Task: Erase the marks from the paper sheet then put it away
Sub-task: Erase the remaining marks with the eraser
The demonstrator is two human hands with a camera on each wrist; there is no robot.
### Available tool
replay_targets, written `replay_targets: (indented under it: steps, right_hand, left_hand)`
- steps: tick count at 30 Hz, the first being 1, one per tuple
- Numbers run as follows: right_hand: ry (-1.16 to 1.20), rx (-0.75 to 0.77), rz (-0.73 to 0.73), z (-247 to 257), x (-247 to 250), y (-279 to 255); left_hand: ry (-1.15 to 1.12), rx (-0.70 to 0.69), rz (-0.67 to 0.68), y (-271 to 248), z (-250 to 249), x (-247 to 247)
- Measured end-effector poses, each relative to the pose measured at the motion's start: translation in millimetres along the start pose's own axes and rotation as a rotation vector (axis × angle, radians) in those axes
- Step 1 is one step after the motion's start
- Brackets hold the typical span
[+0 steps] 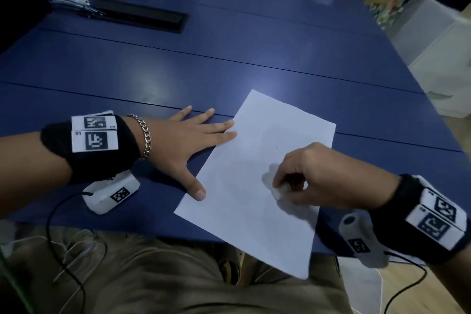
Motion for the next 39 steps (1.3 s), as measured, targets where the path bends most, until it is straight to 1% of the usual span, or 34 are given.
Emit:
replay_targets:
  steps: [3, 6, 8, 10, 13, 17, 21, 23, 26, 27, 30, 32, 34, 36, 37, 39]
  right_hand:
    - [-0.048, -0.103, -0.015, -19, 11, 4]
    - [-0.058, -0.136, -0.012, -25, 19, 10]
    - [-0.062, -0.112, -0.05, -19, 28, 19]
    - [-0.016, -0.049, -0.112, -4, 34, 31]
    - [0.041, 0.031, -0.164, 17, 31, 50]
    - [0.08, 0.033, -0.22, 22, 24, 66]
    - [0.065, 0.01, -0.306, 23, 30, 78]
    - [0.039, 0.039, -0.282, 32, 27, 77]
    - [-0.028, 0.125, -0.15, 52, 13, 71]
    - [-0.046, 0.131, -0.137, 53, 13, 72]
    - [-0.009, 0.076, -0.219, 39, 29, 80]
    - [-0.01, 0.065, -0.251, 38, 30, 80]
    - [-0.049, 0.115, -0.207, 51, 21, 73]
    - [-0.075, 0.168, -0.107, 65, 7, 65]
    - [-0.084, 0.179, -0.08, 68, 6, 65]
    - [-0.077, 0.166, -0.107, 64, 13, 71]
  left_hand:
    - [-0.014, 0.035, -0.008, 0, -4, -7]
    - [-0.034, 0.077, -0.019, 1, -6, -12]
    - [-0.049, 0.09, -0.026, 2, -7, -13]
    - [-0.073, 0.098, -0.027, 3, -5, -14]
    - [-0.074, 0.113, -0.024, 4, -3, -12]
    - [-0.05, 0.133, -0.001, 5, -3, -12]
    - [-0.04, 0.139, 0.007, 5, -2, -12]
    - [-0.027, 0.139, 0.003, 4, -2, -11]
    - [-0.022, 0.147, 0.002, 3, -2, -9]
    - [-0.02, 0.148, 0.003, 3, -3, -9]
    - [0.003, 0.146, 0.008, 4, -2, -10]
    - [0.008, 0.149, 0.016, 5, -2, -11]
    - [-0.002, 0.155, 0.02, 6, -1, -12]
    - [-0.007, 0.161, 0.018, 5, -1, -10]
    - [-0.008, 0.163, 0.022, 4, -1, -10]
    - [-0.011, 0.16, 0.025, 5, -2, -9]
Point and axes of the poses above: each hand's wrist, its own y-axis towards the middle knuckle, its own x-axis out of the back of the hand, z = x × y, the point moved 10 cm from there along y, towards the middle knuckle, and after that the axes turned 3 degrees about -x, right-handed, at the moved point
